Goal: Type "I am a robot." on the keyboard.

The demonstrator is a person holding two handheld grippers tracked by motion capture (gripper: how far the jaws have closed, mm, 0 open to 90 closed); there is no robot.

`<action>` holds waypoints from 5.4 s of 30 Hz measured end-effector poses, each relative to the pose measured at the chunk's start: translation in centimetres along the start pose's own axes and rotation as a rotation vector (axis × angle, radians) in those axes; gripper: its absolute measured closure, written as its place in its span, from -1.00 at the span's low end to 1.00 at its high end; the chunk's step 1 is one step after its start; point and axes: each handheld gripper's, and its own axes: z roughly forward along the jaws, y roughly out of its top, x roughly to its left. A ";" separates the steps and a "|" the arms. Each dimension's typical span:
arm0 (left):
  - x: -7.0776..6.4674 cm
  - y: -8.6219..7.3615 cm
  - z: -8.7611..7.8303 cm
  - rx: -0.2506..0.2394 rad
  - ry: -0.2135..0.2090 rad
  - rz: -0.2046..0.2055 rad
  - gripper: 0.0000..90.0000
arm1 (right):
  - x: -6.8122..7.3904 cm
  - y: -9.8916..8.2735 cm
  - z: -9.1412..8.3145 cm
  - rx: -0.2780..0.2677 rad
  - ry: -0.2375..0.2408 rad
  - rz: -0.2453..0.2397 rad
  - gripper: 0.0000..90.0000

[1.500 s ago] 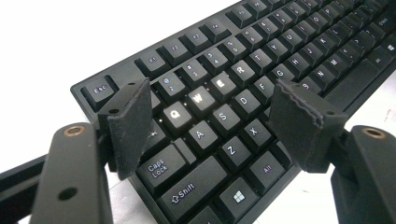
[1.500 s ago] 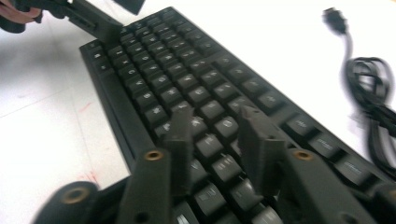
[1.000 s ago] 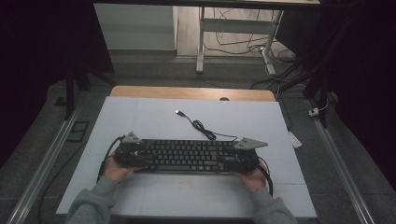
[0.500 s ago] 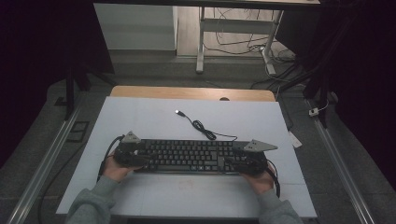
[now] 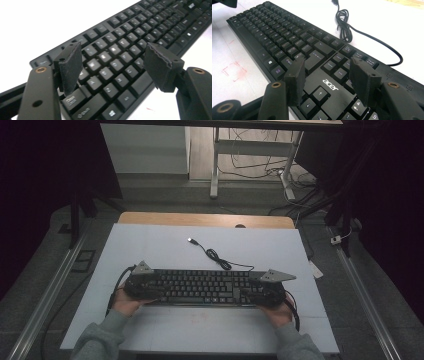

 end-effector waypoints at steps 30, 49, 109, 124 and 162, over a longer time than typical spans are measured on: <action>-3.9 0.0 2.3 0.099 -0.134 0.143 0.97 | 0.1 -0.1 0.5 0.025 -0.002 -0.019 0.04; -4.3 -0.2 3.8 0.133 -0.113 0.154 0.97 | 0.1 -0.1 0.6 0.032 -0.006 -0.026 0.04; -0.4 0.3 -0.1 -0.038 -0.025 -0.013 -0.08 | -0.1 -0.2 0.6 0.041 -0.012 -0.021 0.04; 1.4 0.0 -0.6 -0.048 0.015 -0.060 -0.07 | -0.1 -0.3 0.6 0.043 -0.015 -0.020 0.04; 1.9 -1.4 0.8 0.094 0.016 0.023 0.97 | -0.2 -0.5 1.0 0.071 -0.023 -0.024 0.04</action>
